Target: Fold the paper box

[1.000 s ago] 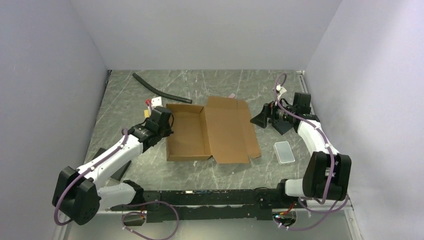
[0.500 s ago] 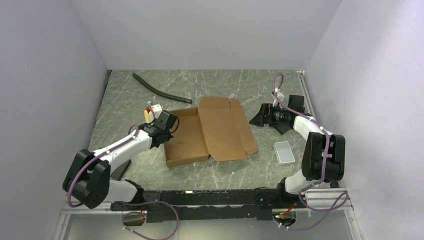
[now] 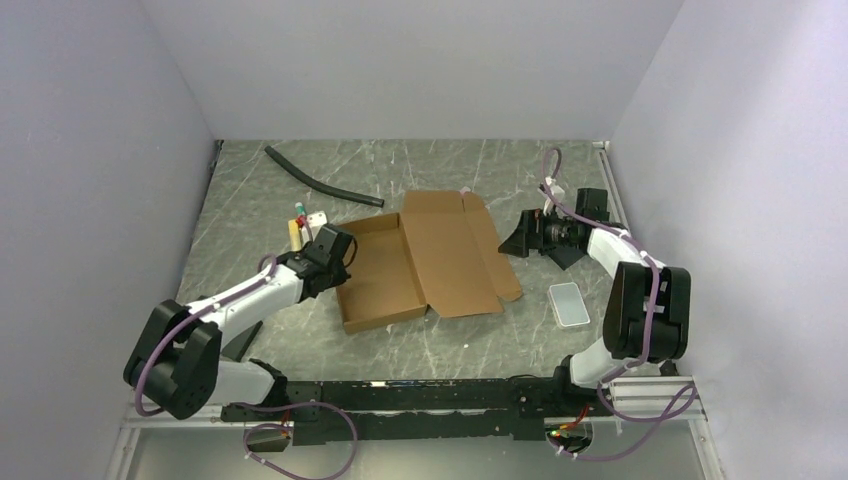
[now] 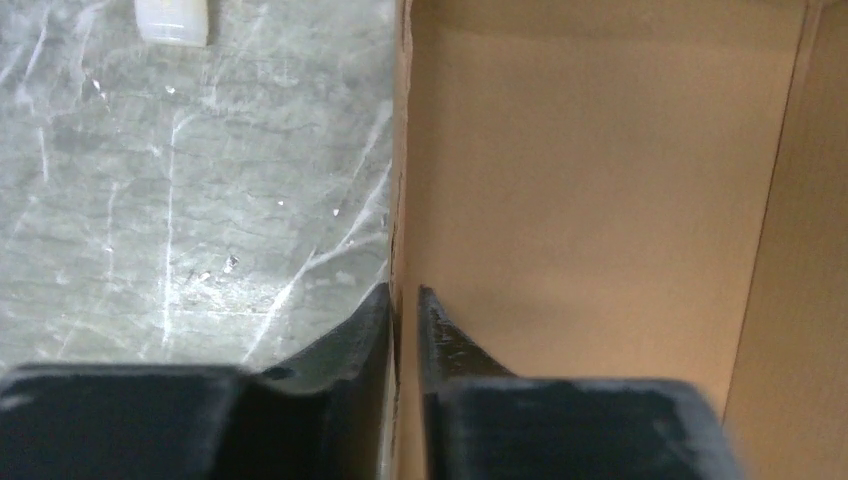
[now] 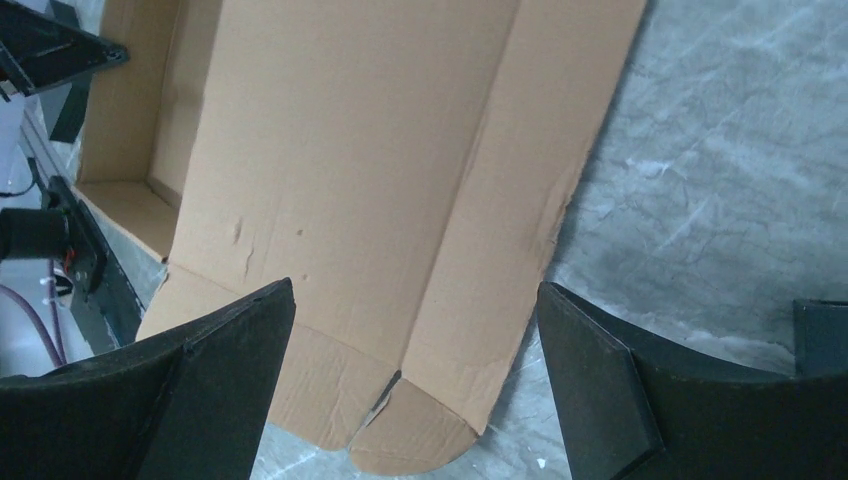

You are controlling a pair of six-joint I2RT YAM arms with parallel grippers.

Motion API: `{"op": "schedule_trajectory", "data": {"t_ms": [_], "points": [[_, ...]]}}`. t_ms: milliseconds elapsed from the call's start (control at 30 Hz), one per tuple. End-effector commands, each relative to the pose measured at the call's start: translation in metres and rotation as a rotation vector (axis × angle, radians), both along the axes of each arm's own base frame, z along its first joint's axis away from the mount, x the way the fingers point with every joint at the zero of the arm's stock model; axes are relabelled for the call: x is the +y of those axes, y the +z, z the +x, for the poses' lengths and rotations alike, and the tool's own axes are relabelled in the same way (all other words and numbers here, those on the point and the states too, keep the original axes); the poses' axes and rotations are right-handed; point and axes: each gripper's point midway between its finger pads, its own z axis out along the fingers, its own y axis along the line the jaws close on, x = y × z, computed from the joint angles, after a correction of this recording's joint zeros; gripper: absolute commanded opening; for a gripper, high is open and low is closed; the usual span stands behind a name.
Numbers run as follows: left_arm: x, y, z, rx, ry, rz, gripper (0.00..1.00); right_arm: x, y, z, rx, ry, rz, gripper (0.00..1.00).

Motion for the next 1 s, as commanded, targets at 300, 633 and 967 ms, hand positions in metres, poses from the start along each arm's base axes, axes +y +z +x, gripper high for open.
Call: {"op": "schedule_trajectory", "data": {"t_ms": [300, 633, 967], "points": [[-0.071, 0.137, -0.035, -0.328, -0.653, -0.236, 0.76, 0.003, 0.057, 0.001, -0.248, 0.111, -0.029, 0.95], [-0.219, 0.133, -0.116, -0.446, -1.309, 0.132, 0.99, -0.003, 0.071, -0.001, -0.307, 0.113, -0.049, 0.96], [-0.278, 0.087, -0.106, -0.679, -1.514, 0.555, 0.93, -0.007, 0.075, -0.002, -0.312, 0.106, -0.039, 0.96]]}}
